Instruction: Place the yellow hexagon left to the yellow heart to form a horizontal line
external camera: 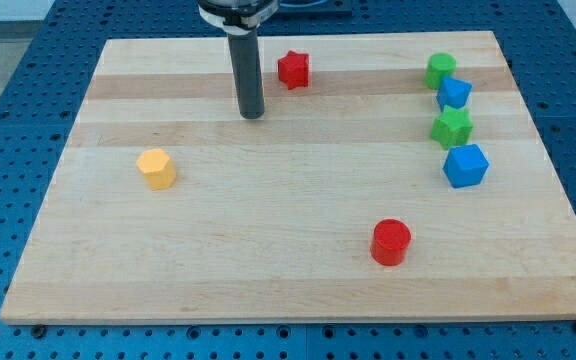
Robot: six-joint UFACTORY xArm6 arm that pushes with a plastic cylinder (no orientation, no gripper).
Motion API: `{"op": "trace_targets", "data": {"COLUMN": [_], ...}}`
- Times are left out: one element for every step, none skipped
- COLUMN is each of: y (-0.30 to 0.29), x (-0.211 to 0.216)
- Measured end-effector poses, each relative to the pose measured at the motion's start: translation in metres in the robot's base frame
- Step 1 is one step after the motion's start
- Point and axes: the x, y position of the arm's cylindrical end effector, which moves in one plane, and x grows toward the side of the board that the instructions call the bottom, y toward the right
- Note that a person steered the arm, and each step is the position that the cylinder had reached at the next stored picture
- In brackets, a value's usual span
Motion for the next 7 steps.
{"op": "trace_targets", "data": {"y": [0.0,0.0,0.0,0.002,0.007,-0.022,-0.078], "x": [-0.024,-0.032,-0.032,0.001,0.104,0.169,0.161]}}
